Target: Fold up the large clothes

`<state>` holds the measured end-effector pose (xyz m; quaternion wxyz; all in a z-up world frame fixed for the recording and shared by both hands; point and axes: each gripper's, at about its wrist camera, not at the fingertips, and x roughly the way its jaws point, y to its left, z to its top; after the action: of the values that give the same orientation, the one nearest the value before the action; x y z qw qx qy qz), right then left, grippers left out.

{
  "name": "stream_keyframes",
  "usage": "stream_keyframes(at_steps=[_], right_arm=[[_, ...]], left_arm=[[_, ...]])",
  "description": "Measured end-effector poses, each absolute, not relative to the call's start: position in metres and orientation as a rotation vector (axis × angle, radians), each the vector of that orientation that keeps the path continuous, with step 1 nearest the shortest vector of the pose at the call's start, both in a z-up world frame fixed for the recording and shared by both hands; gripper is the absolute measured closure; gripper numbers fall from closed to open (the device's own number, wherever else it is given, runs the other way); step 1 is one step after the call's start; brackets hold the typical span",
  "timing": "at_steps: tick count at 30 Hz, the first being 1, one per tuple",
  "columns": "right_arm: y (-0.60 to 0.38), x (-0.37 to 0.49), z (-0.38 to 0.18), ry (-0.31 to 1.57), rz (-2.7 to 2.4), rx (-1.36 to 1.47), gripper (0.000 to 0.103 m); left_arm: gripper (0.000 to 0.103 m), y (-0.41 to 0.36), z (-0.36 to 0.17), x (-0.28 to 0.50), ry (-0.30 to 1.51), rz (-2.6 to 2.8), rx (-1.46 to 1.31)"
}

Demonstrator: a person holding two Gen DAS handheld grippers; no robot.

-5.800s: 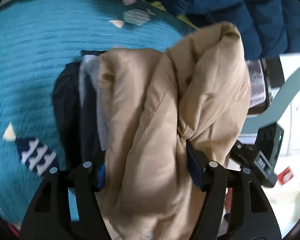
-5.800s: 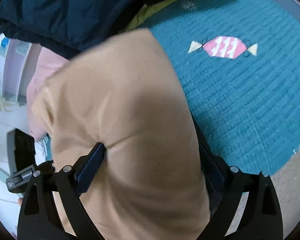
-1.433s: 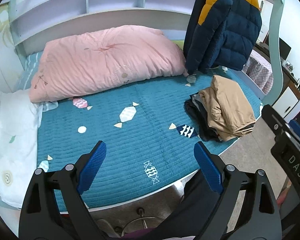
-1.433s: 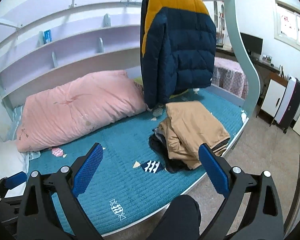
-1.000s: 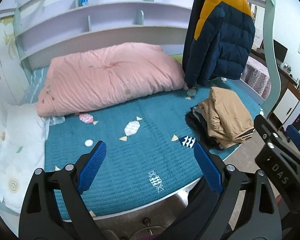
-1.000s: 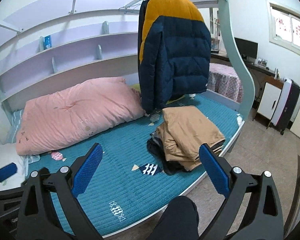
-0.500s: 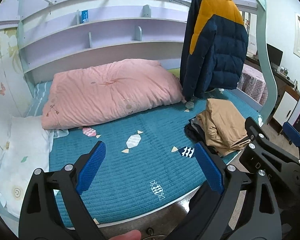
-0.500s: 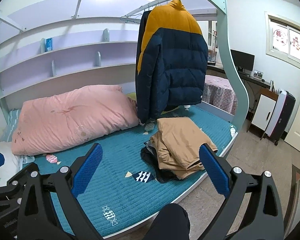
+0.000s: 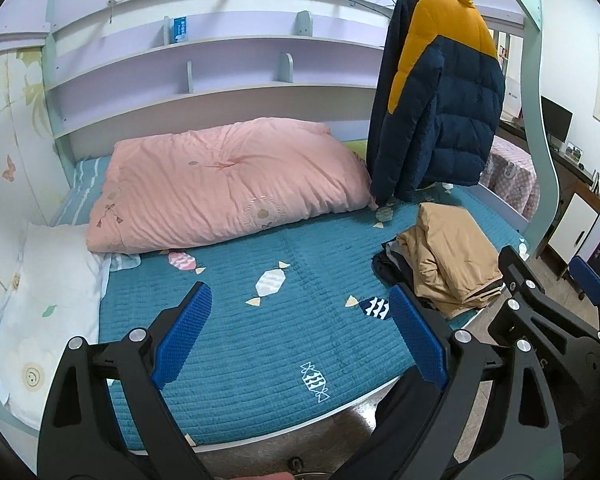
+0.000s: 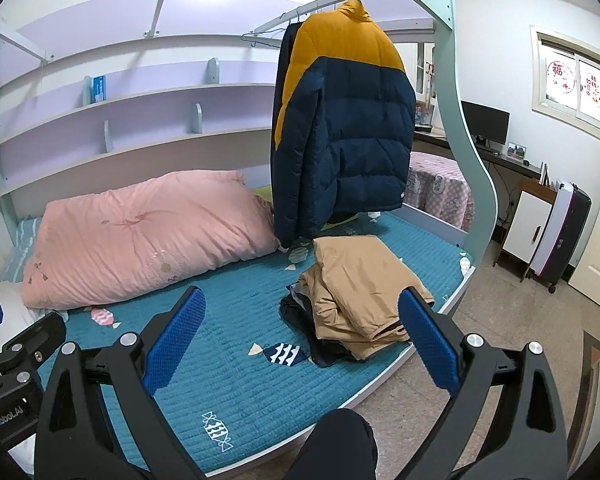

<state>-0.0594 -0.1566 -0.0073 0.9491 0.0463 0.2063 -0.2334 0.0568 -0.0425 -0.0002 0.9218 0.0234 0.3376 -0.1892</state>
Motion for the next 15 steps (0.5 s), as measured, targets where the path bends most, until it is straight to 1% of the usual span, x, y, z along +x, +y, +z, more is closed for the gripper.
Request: stream_keyframes(at_steps=[15], right_arm=[[-0.1527, -0.0607, -0.0095, 0.419, -0.467, 0.096, 0.009]], left_arm=[[0.012, -0.0496, 0.0033, 0.0548, 0.683, -0.401, 0.052]])
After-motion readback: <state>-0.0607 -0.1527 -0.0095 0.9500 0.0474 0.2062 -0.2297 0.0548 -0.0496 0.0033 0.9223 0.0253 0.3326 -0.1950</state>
